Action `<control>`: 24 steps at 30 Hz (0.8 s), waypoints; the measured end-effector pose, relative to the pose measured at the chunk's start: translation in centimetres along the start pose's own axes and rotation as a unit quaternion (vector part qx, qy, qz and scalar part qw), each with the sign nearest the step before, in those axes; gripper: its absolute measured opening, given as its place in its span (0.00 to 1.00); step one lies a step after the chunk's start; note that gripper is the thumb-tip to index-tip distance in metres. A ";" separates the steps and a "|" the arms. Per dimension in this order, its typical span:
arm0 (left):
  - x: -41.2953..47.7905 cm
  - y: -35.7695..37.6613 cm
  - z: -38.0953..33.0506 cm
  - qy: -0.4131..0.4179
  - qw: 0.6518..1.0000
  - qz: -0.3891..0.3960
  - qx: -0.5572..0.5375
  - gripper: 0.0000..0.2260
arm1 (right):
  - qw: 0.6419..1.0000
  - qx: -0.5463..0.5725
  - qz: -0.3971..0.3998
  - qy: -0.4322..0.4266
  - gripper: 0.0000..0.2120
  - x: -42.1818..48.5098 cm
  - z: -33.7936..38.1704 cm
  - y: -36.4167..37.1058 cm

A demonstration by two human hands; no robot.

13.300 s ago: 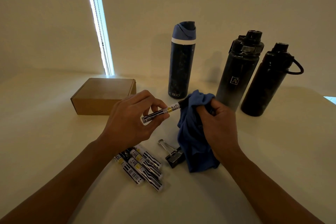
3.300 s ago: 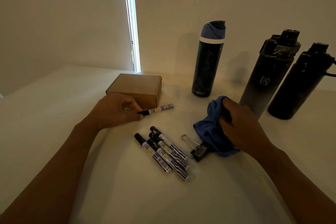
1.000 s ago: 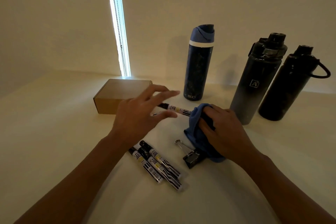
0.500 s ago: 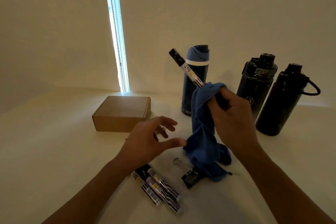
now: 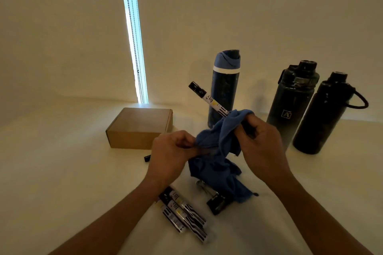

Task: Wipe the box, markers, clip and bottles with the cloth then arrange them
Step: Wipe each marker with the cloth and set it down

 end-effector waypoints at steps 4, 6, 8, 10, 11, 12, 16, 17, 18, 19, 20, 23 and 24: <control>0.2 0.0 0.6 0.026 0.999 -0.024 0.011 0.05 | 0.999 0.016 0.013 0.025 0.04 -0.9 -0.9 0.2; 0.2 0.1 0.7 0.058 0.998 -0.012 0.014 0.05 | 0.999 0.017 0.009 0.028 0.04 -1.3 -1.1 0.3; 0.3 0.1 0.6 0.076 0.996 0.031 0.028 0.09 | 1.000 -0.001 -0.003 0.020 0.03 -1.6 -1.4 0.3; 0.3 0.1 0.5 0.087 0.991 0.085 0.051 0.18 | 0.999 0.000 -0.001 0.038 0.05 -1.9 -1.9 0.3; 0.3 0.1 0.5 0.083 0.990 0.105 0.048 0.22 | 0.998 0.018 0.011 0.061 0.06 -2.0 -2.0 0.3; 0.2 0.0 0.3 0.071 0.990 0.116 0.033 0.25 | 0.998 0.017 0.011 0.065 0.06 -2.1 -2.1 0.2; -0.3 -0.1 -1.2 0.007 0.996 0.072 -0.057 0.15 | 0.999 -0.031 -0.030 0.010 0.09 -2.5 -1.9 -0.3; -0.5 0.0 -1.6 0.004 0.996 0.057 -0.061 0.12 | 0.999 -0.024 -0.028 0.014 0.09 -2.6 -1.9 -0.3; -0.7 0.1 -1.9 0.009 0.997 0.049 -0.057 0.12 | 0.999 -0.019 -0.026 0.019 0.09 -2.8 -2.0 -0.1; -0.9 0.4 -2.2 0.011 0.998 0.041 -0.049 0.13 | 0.999 -0.012 -0.024 0.027 0.09 -3.0 -2.0 0.0; -1.0 0.6 -2.4 0.012 0.998 0.035 -0.051 0.13 | 0.999 -0.004 -0.023 0.034 0.08 -3.2 -1.9 0.1; -1.2 1.1 -2.8 -0.007 0.998 0.018 -0.065 0.11 | 0.997 0.032 -0.039 0.053 0.07 -3.5 -1.7 -0.1; -1.2 1.2 -2.9 -0.017 0.997 0.015 -0.077 0.11 | 0.997 0.037 -0.047 0.057 0.06 -3.6 -1.6 -0.3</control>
Point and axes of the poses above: each hand's wrist, its own x-axis towards the middle knuckle, its own y-axis out of the palm, z = x × y, the point moved 1 cm from there along x, towards the middle knuckle, and after that the axes turned 8 degrees about -z, right-handed, at the moved point
